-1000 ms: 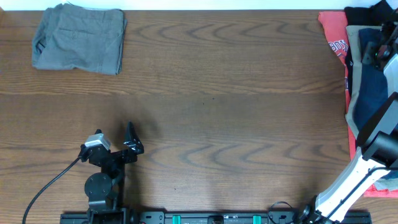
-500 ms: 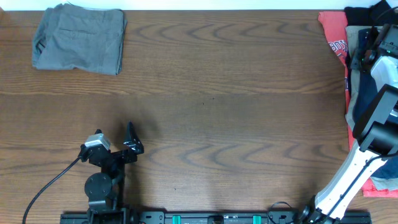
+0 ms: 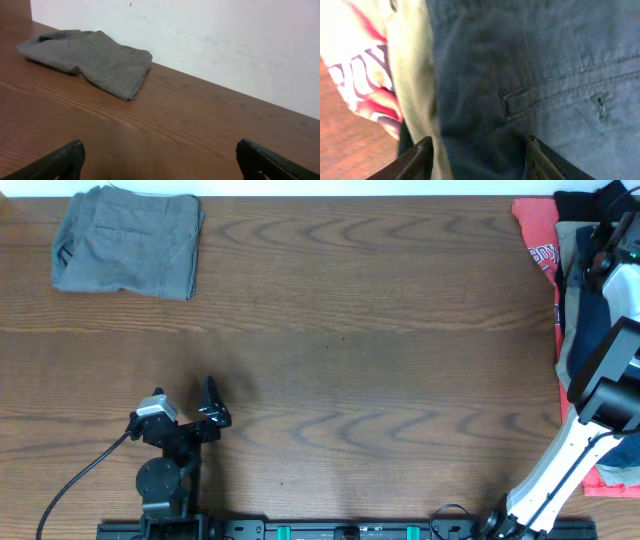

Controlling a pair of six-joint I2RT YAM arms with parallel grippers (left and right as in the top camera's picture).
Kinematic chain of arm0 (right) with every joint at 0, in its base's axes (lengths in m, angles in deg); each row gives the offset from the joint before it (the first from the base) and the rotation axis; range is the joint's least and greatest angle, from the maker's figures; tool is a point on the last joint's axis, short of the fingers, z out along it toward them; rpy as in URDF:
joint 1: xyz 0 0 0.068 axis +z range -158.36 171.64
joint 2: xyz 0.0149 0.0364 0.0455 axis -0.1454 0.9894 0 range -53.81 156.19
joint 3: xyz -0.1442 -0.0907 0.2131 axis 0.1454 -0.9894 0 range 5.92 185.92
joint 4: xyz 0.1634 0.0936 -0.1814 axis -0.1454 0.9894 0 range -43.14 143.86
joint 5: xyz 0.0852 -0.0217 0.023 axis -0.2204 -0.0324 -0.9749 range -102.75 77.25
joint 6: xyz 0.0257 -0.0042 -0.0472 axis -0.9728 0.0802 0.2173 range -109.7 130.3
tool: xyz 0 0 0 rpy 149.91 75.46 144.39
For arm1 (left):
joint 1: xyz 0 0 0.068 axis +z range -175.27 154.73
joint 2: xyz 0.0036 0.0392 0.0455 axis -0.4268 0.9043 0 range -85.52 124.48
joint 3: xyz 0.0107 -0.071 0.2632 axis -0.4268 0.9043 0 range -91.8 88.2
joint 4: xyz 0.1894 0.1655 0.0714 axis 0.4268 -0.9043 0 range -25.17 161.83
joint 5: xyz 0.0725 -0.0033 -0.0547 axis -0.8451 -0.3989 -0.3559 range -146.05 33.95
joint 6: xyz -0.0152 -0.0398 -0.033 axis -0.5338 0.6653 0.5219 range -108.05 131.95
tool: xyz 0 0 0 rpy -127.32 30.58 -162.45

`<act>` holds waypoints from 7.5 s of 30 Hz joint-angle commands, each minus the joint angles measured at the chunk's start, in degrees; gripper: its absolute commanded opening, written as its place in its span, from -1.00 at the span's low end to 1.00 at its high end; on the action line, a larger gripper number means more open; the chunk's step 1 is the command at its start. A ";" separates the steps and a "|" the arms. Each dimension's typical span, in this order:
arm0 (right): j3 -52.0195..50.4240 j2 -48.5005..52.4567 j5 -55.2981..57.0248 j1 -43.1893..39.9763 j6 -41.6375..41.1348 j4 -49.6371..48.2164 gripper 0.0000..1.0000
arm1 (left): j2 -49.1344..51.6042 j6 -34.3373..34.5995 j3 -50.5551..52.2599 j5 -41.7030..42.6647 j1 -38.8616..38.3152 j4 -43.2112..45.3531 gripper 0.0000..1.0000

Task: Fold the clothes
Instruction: 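Close the right gripper on the dark blue shorts' waistband, then pull the shorts left and drop them flat mid-table, then drag the shorts' right edge rightward with the right gripper to flatten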

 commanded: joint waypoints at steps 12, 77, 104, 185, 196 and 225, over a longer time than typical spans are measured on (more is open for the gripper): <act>2.12 -0.68 1.31 -0.70 -0.33 2.54 0.11 | -0.37 -0.33 1.01 -1.55 -0.24 -2.10 0.95; 0.70 -13.99 8.87 -2.19 -8.13 5.05 -0.98 | -0.37 -0.33 1.01 -1.55 -0.24 -2.10 0.96; 0.66 -24.76 -2.21 25.33 -13.75 13.27 -0.98 | -0.37 -0.33 1.01 -1.55 -0.24 -2.10 0.96; -45.29 -29.49 -30.32 17.73 -12.35 16.96 0.92 | -0.37 -0.33 1.01 -1.55 -0.24 -2.10 0.96; -52.63 -29.49 -34.03 18.58 -14.10 8.96 0.47 | -0.37 -0.33 1.01 -1.55 -0.24 -2.10 0.96; -35.30 -29.51 -23.43 14.25 -13.35 11.74 -0.98 | -0.37 -0.33 1.01 -1.55 -0.24 -2.10 0.96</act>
